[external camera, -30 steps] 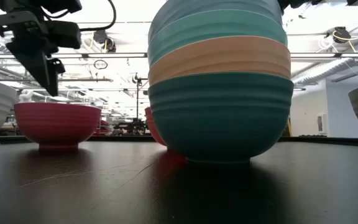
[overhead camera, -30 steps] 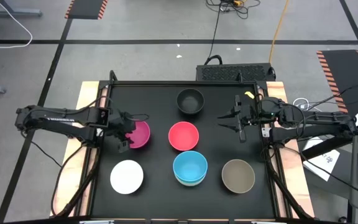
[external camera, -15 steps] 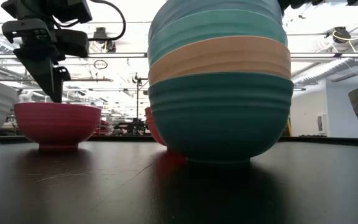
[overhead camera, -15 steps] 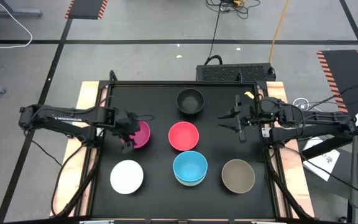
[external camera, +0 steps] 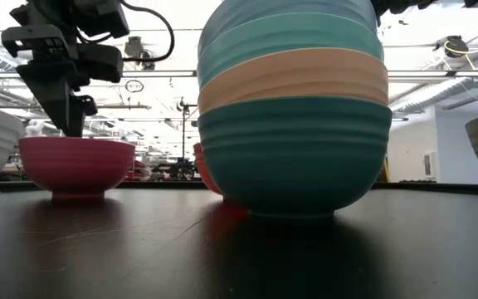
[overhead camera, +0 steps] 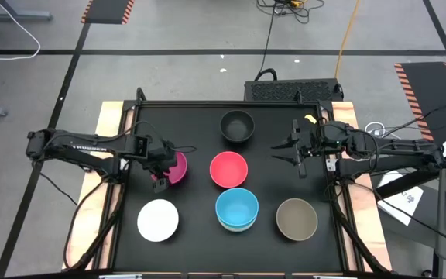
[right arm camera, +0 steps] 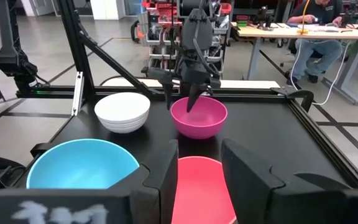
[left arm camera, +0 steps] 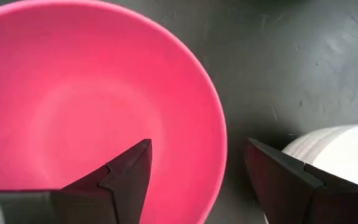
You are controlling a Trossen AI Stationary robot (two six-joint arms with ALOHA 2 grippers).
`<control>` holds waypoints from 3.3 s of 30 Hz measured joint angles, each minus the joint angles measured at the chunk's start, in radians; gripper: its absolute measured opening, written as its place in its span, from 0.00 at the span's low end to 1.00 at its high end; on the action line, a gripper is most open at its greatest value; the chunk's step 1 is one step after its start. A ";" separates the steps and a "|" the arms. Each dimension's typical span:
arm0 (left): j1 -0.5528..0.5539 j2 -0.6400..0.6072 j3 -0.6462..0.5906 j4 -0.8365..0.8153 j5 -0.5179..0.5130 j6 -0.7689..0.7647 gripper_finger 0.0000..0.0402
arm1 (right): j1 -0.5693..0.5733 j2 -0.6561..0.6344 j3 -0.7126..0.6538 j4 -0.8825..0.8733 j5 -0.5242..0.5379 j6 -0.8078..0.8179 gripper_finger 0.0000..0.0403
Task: Nest bowls inside each other
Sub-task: Stack the pink bowl on top of the other blue bowl
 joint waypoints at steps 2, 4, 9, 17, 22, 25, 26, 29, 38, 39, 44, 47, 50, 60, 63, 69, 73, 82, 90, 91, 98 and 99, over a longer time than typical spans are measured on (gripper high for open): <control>-0.004 0.003 0.000 0.009 0.001 -0.002 0.64 | 0.000 0.000 0.000 0.000 0.000 0.000 0.29; -0.009 0.011 0.000 0.006 0.005 -0.004 0.64 | 0.000 0.000 0.000 0.000 0.000 0.000 0.29; -0.033 0.053 -0.017 0.030 0.025 -0.013 0.64 | 0.000 0.000 0.000 -0.002 -0.002 0.001 0.29; -0.041 0.098 -0.065 0.085 0.012 0.012 0.64 | 0.000 0.000 -0.001 -0.017 -0.002 0.007 0.29; -0.041 0.088 -0.065 0.119 0.003 0.034 0.62 | 0.000 0.000 -0.001 -0.023 -0.002 0.007 0.29; -0.041 0.090 -0.065 0.124 0.003 0.042 0.54 | 0.000 0.000 -0.001 -0.023 -0.002 0.007 0.29; -0.041 0.089 -0.065 0.123 0.004 0.042 0.50 | 0.000 0.000 -0.001 -0.023 -0.002 0.007 0.29; -0.041 0.090 -0.065 0.124 0.010 0.060 0.34 | 0.000 0.000 -0.001 -0.023 -0.002 0.007 0.29; -0.043 0.087 -0.057 0.138 -0.006 0.106 0.06 | 0.000 0.000 -0.001 -0.023 -0.003 0.007 0.29; -0.043 0.088 -0.051 0.134 -0.007 0.108 0.05 | 0.000 0.000 -0.001 -0.023 -0.003 0.008 0.29; -0.042 0.088 -0.002 0.132 -0.026 0.130 0.02 | 0.000 0.000 -0.001 -0.023 -0.003 0.007 0.29; -0.042 0.091 0.029 0.121 -0.047 0.139 0.02 | 0.000 0.000 -0.001 -0.026 -0.003 0.007 0.29; -0.043 0.091 0.063 0.117 -0.091 0.139 0.01 | 0.000 0.000 -0.001 -0.034 -0.003 0.007 0.29; -0.081 0.090 0.181 0.074 -0.213 0.150 0.01 | 0.000 0.001 -0.049 -0.022 -0.003 0.007 0.29; -0.097 0.090 0.243 0.052 -0.230 0.146 0.01 | 0.000 0.000 -0.050 -0.019 -0.003 0.007 0.29; -0.150 0.146 0.410 -0.042 -0.272 0.143 0.01 | 0.000 0.000 -0.050 -0.001 -0.003 0.007 0.29; -0.193 0.217 0.541 -0.109 -0.309 0.153 0.01 | 0.000 0.000 -0.050 -0.002 -0.003 0.007 0.29; -0.267 0.427 0.803 -0.202 -0.299 0.181 0.01 | 0.000 0.000 -0.050 0.000 -0.001 0.029 0.29; -0.336 0.575 1.013 -0.250 -0.234 0.191 0.01 | 0.000 0.001 -0.050 -0.004 0.002 0.037 0.29; -0.347 0.586 1.038 -0.258 -0.233 0.190 0.01 | 0.000 0.001 -0.050 -0.006 0.002 0.038 0.29; -0.419 0.663 1.157 -0.267 -0.194 0.167 0.01 | 0.000 0.001 -0.050 -0.007 0.002 0.045 0.29; -0.426 0.675 1.168 -0.267 -0.192 0.161 0.01 | 0.000 0.001 -0.050 -0.007 0.002 0.045 0.29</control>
